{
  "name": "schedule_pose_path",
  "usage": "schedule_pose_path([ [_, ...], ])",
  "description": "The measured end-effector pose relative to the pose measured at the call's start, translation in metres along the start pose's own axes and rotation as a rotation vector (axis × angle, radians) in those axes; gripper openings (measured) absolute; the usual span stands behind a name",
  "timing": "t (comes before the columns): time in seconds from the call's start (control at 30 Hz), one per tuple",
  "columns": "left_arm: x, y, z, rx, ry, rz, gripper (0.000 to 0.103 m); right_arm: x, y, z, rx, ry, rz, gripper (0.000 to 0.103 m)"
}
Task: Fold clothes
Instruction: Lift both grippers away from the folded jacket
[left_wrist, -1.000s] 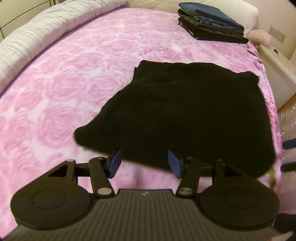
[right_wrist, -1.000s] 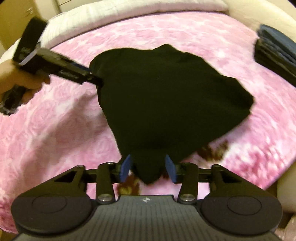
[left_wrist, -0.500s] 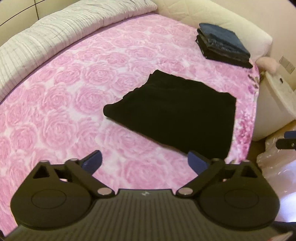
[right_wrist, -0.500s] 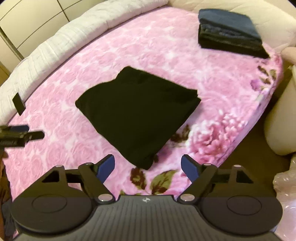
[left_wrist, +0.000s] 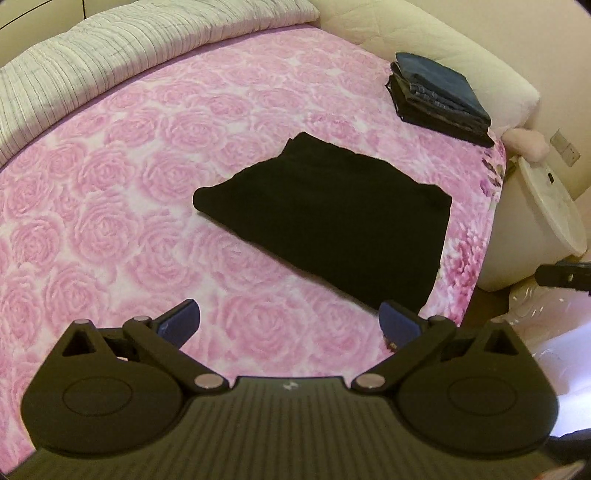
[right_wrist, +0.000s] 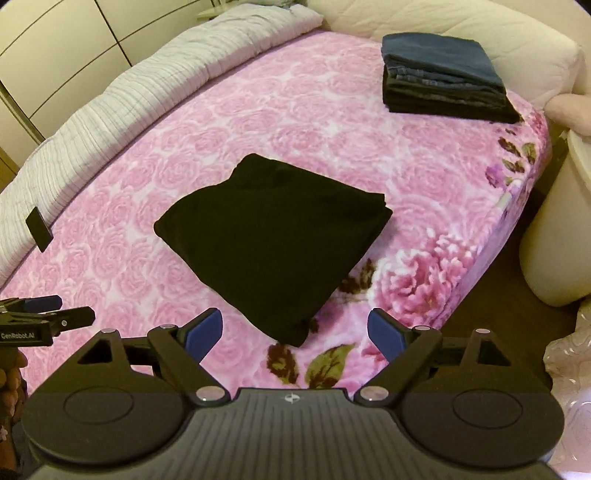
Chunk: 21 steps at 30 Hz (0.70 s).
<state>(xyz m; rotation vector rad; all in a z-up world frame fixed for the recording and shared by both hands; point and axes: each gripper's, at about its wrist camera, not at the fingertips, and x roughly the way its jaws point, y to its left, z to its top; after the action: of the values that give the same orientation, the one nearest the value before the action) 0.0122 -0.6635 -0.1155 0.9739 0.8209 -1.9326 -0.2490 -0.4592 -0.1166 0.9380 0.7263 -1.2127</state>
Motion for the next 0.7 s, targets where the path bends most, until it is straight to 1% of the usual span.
schedule_pose_path([
  [0.33,-0.004,0.008,0.004,-0.044,-0.028,0.013,0.102,0.002,0.002,0.005,-0.015,-0.004,-0.006,0.088],
  [0.47,0.005,0.014,0.006,-0.058,-0.018,0.02,0.102,0.008,0.002,0.005,-0.01,0.009,-0.003,0.088],
  [0.6,0.013,0.024,0.007,-0.118,-0.009,0.026,0.102,0.016,-0.008,0.003,0.022,0.02,-0.008,0.088],
  [0.7,0.025,0.034,0.009,-0.199,0.009,0.016,0.102,0.022,-0.022,0.005,0.061,0.03,-0.007,0.088],
])
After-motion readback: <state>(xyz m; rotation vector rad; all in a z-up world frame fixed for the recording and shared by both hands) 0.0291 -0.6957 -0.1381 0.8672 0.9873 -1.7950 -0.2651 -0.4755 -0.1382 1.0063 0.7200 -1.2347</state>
